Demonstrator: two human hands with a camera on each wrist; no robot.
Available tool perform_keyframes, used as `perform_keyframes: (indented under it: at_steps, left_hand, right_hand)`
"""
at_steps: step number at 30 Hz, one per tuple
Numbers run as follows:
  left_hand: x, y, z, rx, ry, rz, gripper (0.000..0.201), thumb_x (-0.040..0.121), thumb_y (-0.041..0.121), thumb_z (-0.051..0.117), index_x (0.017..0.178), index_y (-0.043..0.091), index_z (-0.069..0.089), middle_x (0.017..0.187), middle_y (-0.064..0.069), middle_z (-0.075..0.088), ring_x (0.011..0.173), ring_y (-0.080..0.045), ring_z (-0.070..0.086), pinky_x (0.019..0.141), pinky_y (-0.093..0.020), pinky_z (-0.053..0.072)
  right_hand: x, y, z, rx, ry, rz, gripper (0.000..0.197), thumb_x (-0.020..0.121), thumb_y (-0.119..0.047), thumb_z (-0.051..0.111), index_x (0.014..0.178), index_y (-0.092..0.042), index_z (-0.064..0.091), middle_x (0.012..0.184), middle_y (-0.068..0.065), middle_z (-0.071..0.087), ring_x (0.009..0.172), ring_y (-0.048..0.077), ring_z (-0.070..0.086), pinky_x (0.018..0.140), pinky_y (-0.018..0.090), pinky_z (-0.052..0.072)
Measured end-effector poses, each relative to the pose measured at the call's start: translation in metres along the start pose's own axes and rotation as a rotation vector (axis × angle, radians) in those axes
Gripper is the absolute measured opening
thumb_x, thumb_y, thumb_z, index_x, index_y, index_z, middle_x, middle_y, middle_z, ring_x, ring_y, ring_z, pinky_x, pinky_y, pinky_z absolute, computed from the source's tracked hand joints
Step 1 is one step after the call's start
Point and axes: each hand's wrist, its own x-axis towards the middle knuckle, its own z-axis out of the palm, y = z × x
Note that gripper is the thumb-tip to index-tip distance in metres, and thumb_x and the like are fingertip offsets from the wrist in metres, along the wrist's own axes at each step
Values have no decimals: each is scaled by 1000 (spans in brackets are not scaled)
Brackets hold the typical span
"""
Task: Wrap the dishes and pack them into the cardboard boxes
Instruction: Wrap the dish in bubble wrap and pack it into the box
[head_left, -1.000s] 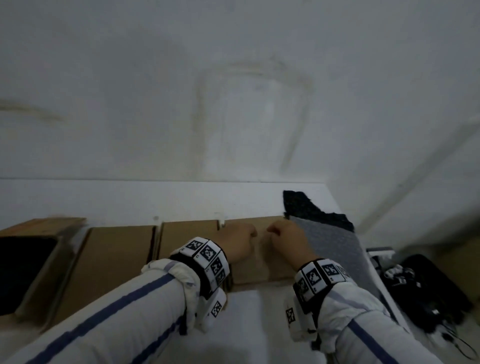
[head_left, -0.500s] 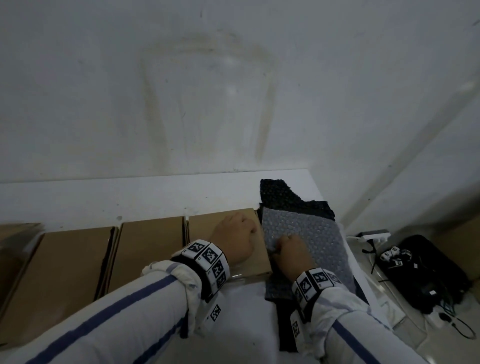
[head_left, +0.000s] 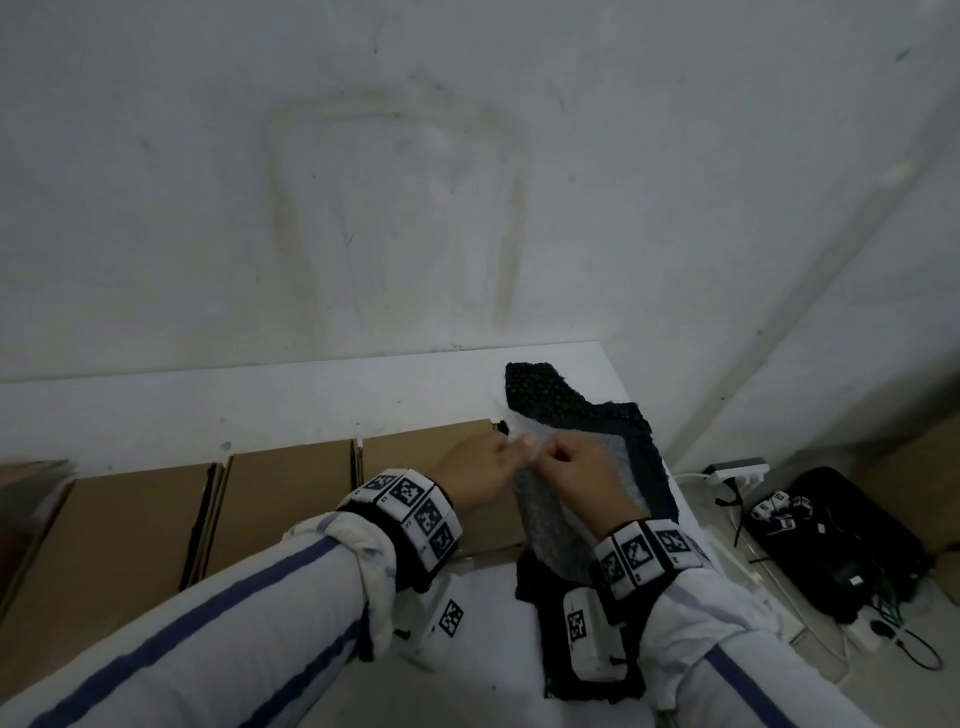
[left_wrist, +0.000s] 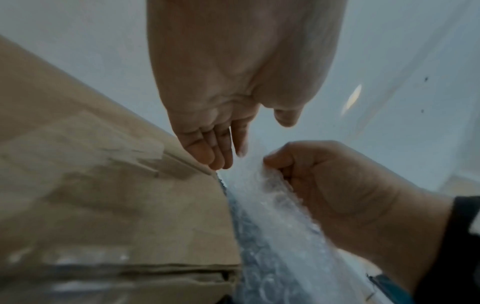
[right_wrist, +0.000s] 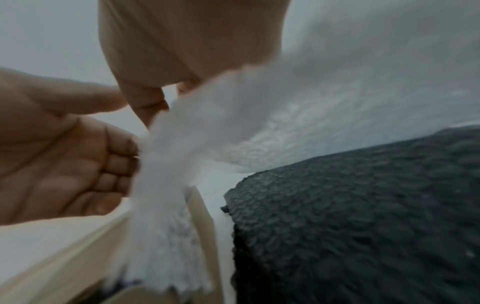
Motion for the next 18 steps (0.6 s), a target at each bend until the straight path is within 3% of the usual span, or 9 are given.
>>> perform_keyframes:
  at_steps: [2,5,8,10,12,14,16,18]
  left_hand:
    - [3,0,-4,-115,65,-50,32,97,43,42,92,13,52,91,-1,52,89,-18,49,74,-30,39]
    - [2,-2,-17,-240,178,-91,24,89,30,48,83,8,56,83,-7,58,84,-25,57,75,-37,46]
    - [-13,-5,-34,-594,258,-109,15,91,22,49,82,12,56,91,-11,62,91,-29,61,89,-48,51]
    - [-24,-8,-46,-866,285,-117,11,91,20,46,87,12,53,103,-18,67,95,-35,65,90,-53,51]
    - [-39,-12,-61,-1111,295,-93,13,96,15,36,91,7,46,103,-19,68,85,-33,69,76,-46,58]
    - [-55,-19,-79,-1191,317,-74,26,98,15,29,98,-1,49,104,-17,67,77,-26,71,60,-34,58]
    - [-71,-31,-97,-1221,344,-71,37,97,17,27,104,-7,54,108,-16,67,79,-25,70,61,-33,58]
    - [-89,-46,-116,-1189,430,-92,36,96,15,29,106,-10,53,107,-19,67,80,-27,69,71,-38,56]
  right_hand:
    - [-5,-14,3,78,-39,-70,33,82,-6,64,55,-19,49,61,-2,48,62,12,45,63,28,37]
    - [-7,-27,6,157,-31,-108,31,84,-7,64,57,-16,51,62,-2,47,62,9,43,64,26,36]
    - [3,-24,10,142,93,-59,23,84,-27,63,66,-17,56,76,5,55,71,15,51,69,31,43]
    - [9,-26,14,124,101,34,24,81,-43,61,72,-22,55,88,9,57,79,20,54,73,37,46]
    - [13,-36,21,173,31,126,31,85,-47,58,74,-21,46,85,5,51,75,18,49,70,33,42]
    - [13,-51,33,275,-100,192,35,88,-48,55,72,-20,42,77,-1,45,69,14,44,65,29,37]
    - [14,-70,51,381,-292,227,39,85,-55,55,80,-17,56,82,2,58,74,18,58,68,33,46]
    - [15,-92,75,452,-406,237,46,84,-50,58,101,-8,65,100,11,68,93,28,67,84,44,53]
